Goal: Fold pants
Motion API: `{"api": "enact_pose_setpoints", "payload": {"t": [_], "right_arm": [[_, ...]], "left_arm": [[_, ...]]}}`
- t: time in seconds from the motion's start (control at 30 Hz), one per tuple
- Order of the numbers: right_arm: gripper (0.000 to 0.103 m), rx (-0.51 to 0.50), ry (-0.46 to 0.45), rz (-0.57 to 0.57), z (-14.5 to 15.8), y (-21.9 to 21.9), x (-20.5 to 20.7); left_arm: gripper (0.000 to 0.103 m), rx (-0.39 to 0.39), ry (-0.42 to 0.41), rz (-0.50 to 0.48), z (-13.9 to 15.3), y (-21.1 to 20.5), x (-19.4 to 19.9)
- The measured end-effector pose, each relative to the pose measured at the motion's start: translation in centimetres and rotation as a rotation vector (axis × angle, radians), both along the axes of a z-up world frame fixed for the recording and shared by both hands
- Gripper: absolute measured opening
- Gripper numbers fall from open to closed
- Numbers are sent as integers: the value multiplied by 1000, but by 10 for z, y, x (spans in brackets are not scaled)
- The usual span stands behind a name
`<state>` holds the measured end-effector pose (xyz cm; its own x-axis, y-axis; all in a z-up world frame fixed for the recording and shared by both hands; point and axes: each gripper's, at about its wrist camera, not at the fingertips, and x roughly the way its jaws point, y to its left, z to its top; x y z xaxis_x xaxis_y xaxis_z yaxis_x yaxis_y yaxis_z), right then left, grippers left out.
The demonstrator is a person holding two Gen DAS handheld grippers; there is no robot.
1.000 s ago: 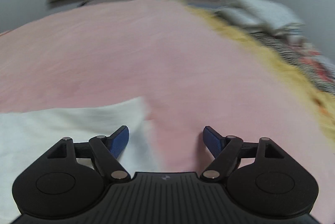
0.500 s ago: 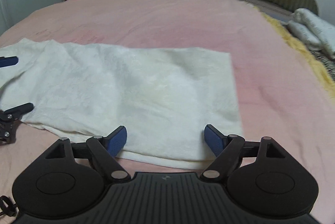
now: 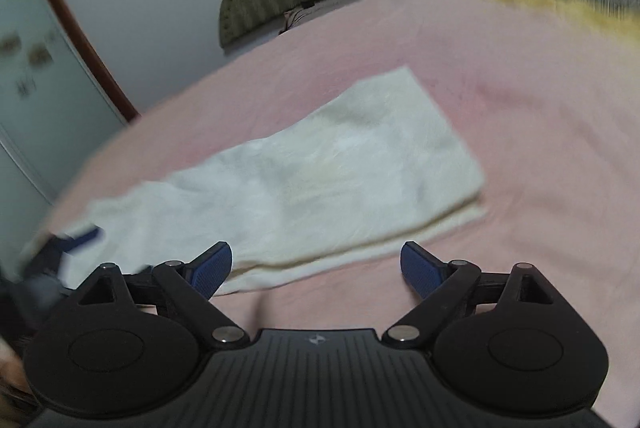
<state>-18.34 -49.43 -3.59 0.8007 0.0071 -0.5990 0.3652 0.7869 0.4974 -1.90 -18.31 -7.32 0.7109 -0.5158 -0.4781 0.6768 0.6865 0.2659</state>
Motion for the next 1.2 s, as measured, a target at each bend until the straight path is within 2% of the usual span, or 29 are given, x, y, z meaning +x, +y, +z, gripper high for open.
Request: {"api": "enact_pose_setpoints", "payload": {"t": [0.07,0.1,0.17,0.27,0.3,0.43,0.57,0.6,0.63,0.93,1.13,1.2], "right_arm": [[92,104,-37,22,-11,1,-3],[93,125,-53,30,-16,2,-2],[93,106,-109,7,-25,5,3],[92,54,-168,-50,-31,2,14],[92,50,-179,-82,-32,-1,18],[92,78,-220,-207,-37,-23,37],[94,52,-250,-293,-41,-38,58],[101,53,-255,-304,-41,-39,62],[103,63,-265,-302,-41,-39,65],[103,14,-233,-316,-42,-36,74],[103,25,-277,-375,-43,-31,58],[100,34,-276,-402,-44,-32,52]], "left_arm": [[103,-107,73,42,7,16,9],[103,-153,106,66,9,23,15],[103,-199,161,124,10,32,26],[103,-154,293,206,-2,33,47],[103,-135,311,213,-4,31,51],[103,-97,273,197,-2,26,43],[103,-105,285,196,-2,27,43],[103,-100,282,197,-2,27,42],[103,-96,279,198,-1,25,42],[103,-98,282,201,-2,24,42],[103,-98,282,202,-2,24,41],[103,-97,282,202,-2,24,41]]}}
